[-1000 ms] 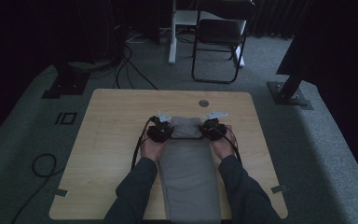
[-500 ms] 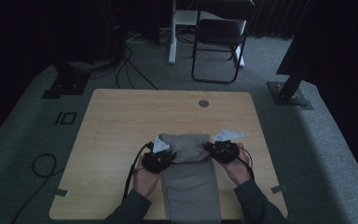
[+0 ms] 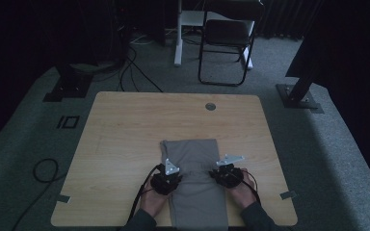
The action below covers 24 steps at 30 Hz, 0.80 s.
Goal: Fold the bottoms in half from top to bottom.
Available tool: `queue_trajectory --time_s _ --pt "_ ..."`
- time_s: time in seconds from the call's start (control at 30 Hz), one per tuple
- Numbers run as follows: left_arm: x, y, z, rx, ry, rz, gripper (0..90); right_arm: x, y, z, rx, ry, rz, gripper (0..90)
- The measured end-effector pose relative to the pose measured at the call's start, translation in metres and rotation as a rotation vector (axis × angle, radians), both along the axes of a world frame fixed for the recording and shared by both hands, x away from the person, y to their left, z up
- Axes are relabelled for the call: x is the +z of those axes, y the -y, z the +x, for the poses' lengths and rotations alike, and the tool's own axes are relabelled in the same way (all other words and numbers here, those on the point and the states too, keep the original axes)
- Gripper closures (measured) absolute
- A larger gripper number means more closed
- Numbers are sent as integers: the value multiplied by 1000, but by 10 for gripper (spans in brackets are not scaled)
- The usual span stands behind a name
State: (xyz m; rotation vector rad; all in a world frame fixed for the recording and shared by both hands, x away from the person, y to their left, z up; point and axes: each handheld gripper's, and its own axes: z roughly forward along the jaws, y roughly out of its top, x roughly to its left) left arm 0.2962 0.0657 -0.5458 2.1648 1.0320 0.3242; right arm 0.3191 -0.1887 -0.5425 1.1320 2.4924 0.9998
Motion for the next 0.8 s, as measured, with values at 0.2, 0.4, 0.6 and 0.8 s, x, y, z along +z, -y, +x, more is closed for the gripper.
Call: queue_trajectory --time_s 0.2,0.4,0.6,0.8 --pt "-1 -3 29 29 18 4 849 -2 -7 25 -36 16 10 846" --pt "-1 -4 67 67 36 15 849 0 -15 53 -62 27 -23 845" --pt "-1 -4 100 106 52 33 849 1 -24 84 -89 37 -48 844" --pt "0 -3 123 156 46 38 848 0 -29 120 -131 33 -27 843"
